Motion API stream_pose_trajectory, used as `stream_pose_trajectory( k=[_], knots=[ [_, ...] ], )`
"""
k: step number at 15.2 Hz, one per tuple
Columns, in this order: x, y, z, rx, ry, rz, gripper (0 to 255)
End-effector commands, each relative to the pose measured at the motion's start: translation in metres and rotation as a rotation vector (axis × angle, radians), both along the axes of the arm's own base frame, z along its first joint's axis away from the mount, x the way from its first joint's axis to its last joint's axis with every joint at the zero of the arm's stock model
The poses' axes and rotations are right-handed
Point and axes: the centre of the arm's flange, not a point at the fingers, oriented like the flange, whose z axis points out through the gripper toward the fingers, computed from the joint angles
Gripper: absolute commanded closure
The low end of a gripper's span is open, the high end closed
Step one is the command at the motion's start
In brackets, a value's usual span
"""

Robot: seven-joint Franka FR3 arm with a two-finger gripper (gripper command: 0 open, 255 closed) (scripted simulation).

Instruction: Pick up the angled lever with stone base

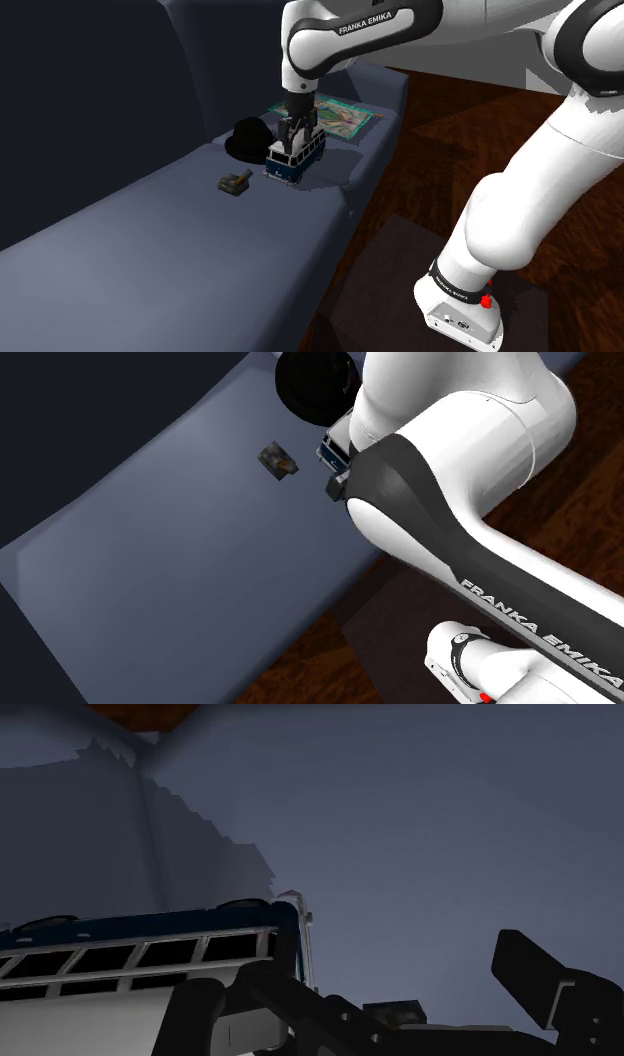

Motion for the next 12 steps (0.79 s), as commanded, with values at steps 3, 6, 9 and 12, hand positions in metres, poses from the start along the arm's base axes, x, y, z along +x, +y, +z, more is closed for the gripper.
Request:
stream_pose_trajectory(
  k=[3,6,9,12],
  knots=[
    [0.042,0.016,-0.025,0.008,-0.005,0.004,0],
    [0.072,0.031,-0.044,0.013,-0.009,0.008,0],
    [0.103,0.045,-0.063,0.019,-0.012,0.011,0],
    [0.134,0.061,-0.081,0.024,-0.015,0.015,0]
  ],
)
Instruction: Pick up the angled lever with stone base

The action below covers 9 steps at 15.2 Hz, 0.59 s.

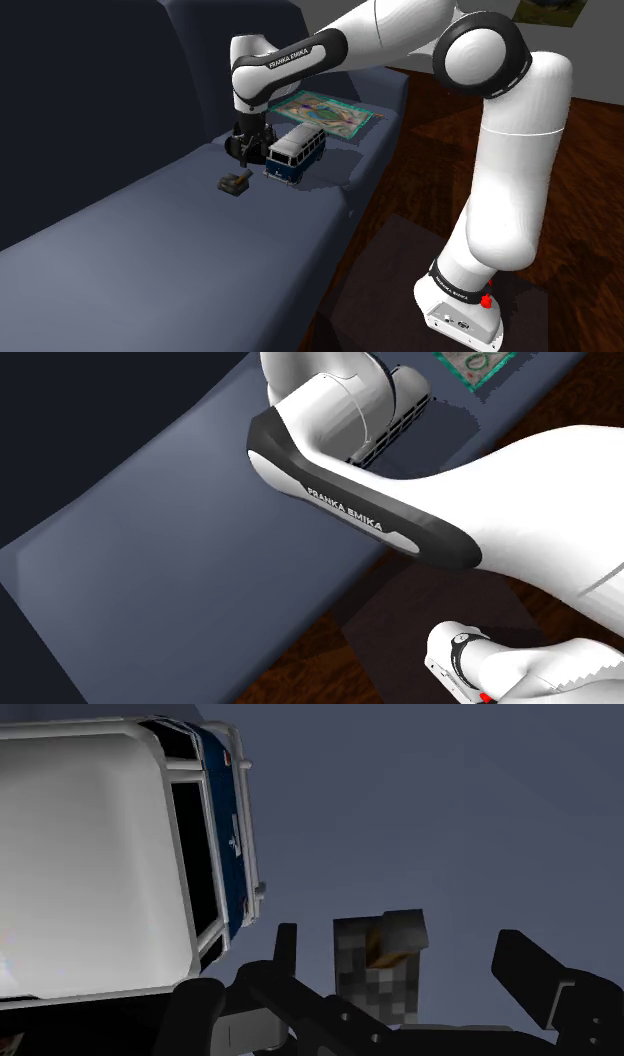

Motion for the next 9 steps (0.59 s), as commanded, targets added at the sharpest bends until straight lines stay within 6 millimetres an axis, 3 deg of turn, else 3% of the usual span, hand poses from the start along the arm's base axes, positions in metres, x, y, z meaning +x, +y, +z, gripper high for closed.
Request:
stream_pose_trajectory(
  k=[1,4,9],
  knots=[
    [0.02,0.011,-0.013,0.004,-0.002,0.002,0],
    [0.051,0.026,-0.031,0.009,-0.005,0.005,0],
    [0.053,0.027,-0.054,0.01,-0.006,0.005,0]
  ],
)
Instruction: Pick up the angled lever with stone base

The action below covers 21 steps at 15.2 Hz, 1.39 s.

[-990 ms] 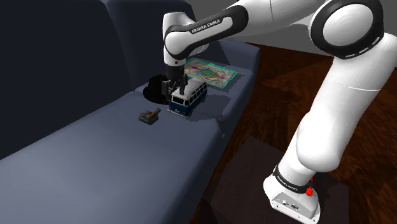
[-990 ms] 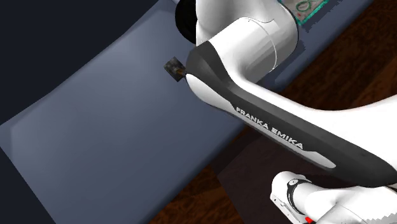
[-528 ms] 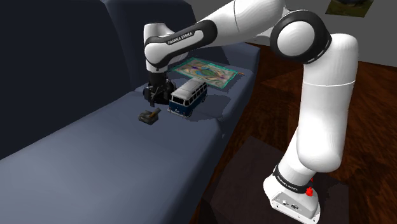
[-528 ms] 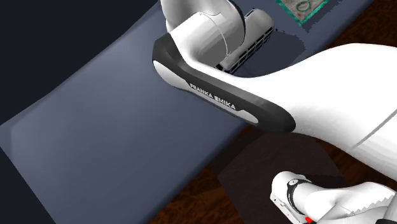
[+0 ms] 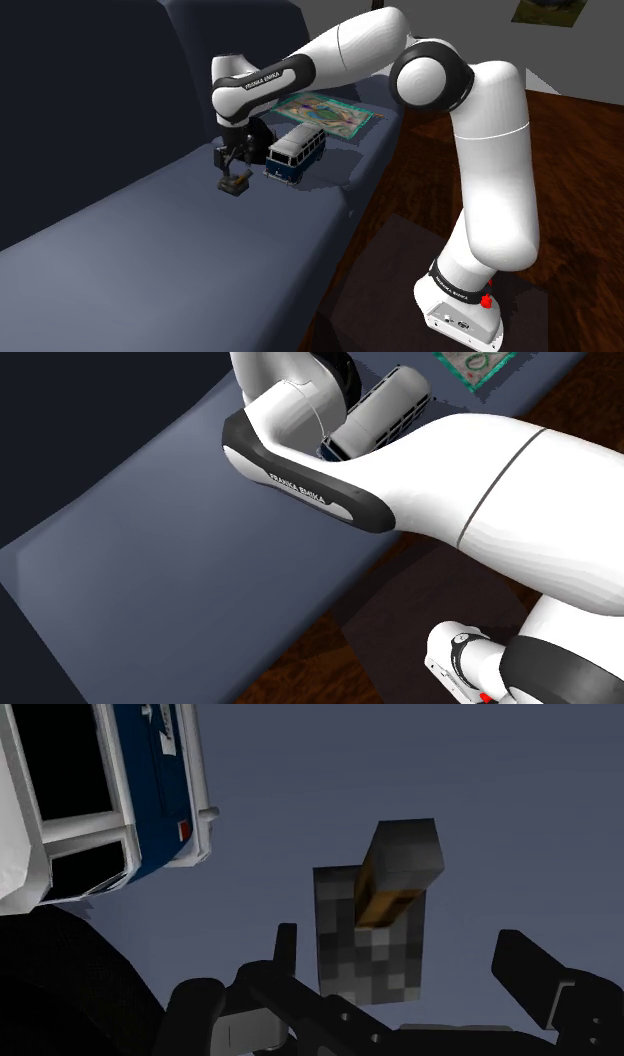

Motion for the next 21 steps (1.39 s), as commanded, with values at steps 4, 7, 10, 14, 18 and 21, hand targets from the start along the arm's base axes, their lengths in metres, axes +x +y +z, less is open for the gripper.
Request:
stream_pose_trajectory(
  k=[4,7,10,14,18,21],
  knots=[
    [0.0,0.001,-0.024,0.0,-0.001,0.0,0],
    [0.0,0.0,-0.025,0.0,-0.001,0.0,255],
    [0.0,0.0,-0.025,0.0,-0.001,0.0,255],
    [0.0,0.0,-0.025,0.0,-0.001,0.0,255],
    [0.0,0.001,-0.008,0.0,-0.001,0.0,255],
    [0.0,0.001,0.008,0.0,-0.001,0.0,255]
  ],
)
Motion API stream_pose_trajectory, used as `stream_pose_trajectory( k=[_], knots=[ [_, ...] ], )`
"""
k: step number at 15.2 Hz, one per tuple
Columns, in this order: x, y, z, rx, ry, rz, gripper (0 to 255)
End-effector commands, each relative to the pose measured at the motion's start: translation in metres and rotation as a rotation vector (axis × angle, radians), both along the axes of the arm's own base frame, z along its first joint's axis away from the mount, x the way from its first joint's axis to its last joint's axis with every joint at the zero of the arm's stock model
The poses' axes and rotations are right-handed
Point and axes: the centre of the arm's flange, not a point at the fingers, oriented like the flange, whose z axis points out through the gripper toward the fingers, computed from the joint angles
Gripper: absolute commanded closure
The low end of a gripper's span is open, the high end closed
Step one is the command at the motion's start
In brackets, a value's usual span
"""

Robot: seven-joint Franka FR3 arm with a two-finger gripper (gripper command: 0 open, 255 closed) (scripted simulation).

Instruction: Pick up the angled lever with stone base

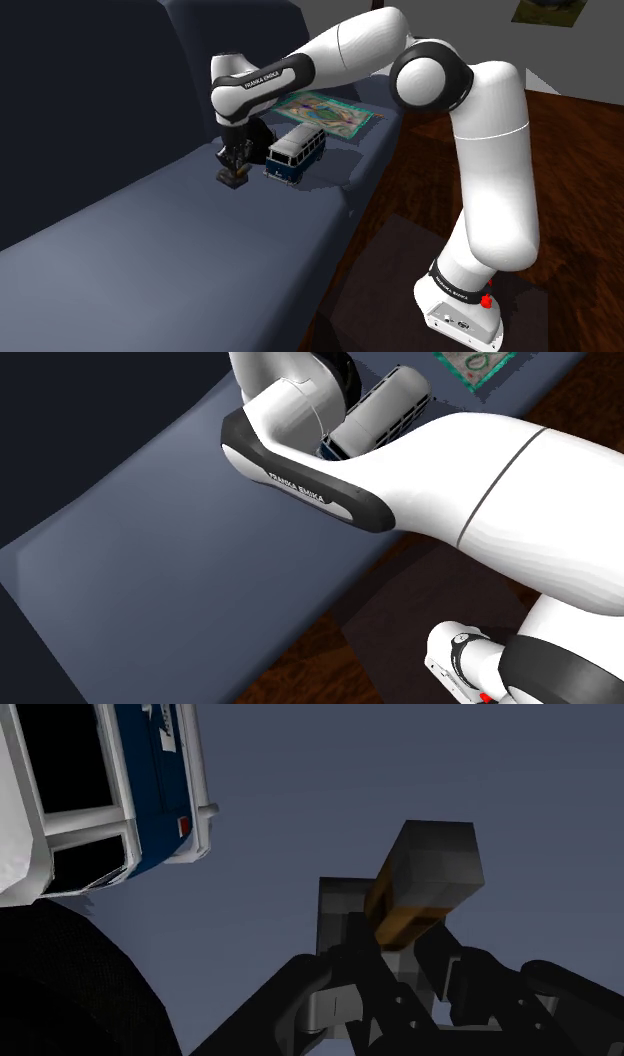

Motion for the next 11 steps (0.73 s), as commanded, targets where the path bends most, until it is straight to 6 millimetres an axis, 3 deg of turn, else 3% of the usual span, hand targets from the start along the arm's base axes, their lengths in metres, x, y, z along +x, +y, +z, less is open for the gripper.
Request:
stream_pose_trajectory(
  k=[1,9,11],
  knots=[
    [-0.001,0.0,0.01,0.0,0.0,0.0,255],
    [-0.001,0.0,0.053,0.0,0.0,0.0,255],
    [-0.001,0.0,0.053,0.0,0.0,0.0,255]
  ],
)
